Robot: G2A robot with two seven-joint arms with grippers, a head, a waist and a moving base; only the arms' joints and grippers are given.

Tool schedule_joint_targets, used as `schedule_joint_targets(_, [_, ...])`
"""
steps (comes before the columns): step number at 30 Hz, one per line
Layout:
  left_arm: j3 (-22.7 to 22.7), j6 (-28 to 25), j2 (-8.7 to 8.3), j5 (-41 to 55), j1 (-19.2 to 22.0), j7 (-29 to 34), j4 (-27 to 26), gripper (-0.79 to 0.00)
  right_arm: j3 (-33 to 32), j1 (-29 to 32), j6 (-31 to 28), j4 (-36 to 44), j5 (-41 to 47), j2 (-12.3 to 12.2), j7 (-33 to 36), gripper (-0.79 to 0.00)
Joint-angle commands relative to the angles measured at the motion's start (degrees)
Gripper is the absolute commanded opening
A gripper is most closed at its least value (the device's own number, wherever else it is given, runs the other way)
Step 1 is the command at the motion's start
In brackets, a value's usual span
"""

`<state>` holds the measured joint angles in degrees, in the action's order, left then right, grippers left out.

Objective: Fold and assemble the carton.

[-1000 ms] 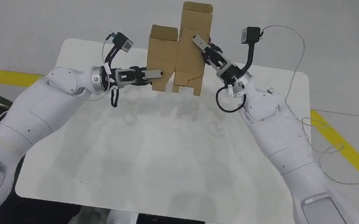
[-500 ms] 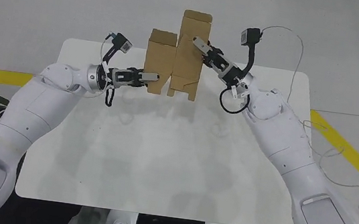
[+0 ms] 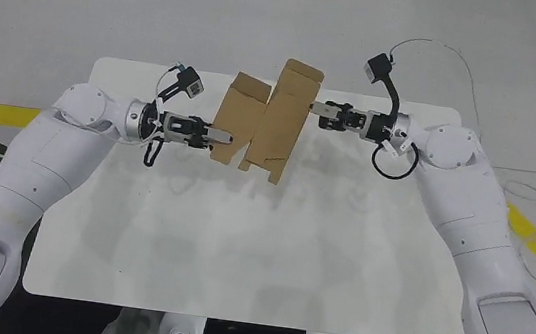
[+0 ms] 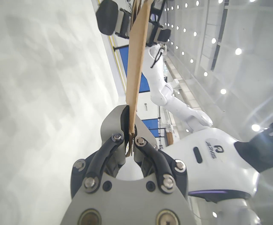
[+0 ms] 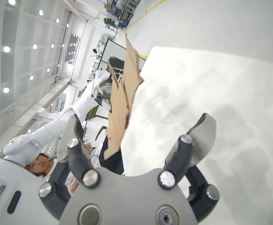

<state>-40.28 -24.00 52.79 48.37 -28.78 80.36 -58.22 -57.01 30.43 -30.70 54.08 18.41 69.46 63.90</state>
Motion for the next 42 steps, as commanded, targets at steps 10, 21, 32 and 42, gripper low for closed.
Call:
schedule_joint_targets(10, [-1.87, 2.89, -1.44, -4.86, -4.29, 2.84, -6.44, -0.785, -3.75, 3.39, 1.0, 4.73, 2.6, -2.63, 10.68, 0.0])
schedule_joint_targets(21, [-1.19, 4.4, -0.56, -4.58, -5.77, 4.35, -9.45, -0.785, -0.28, 3.76, 1.0, 7.11, 4.09, -3.22, 10.69, -0.219])
schedule_joint_targets(32, [-1.89, 4.74, 0.18, -4.83, -5.61, 4.68, -8.73, -0.785, 1.95, 3.82, 1.92, 8.59, 5.86, -4.58, 11.61, -0.437])
schedule_joint_targets(42, [-3.2, 4.63, 0.2, -5.93, -5.95, 4.58, -7.81, -0.785, 4.43, 3.09, 1.92, 8.81, 8.9, -5.24, 11.61, -0.646])
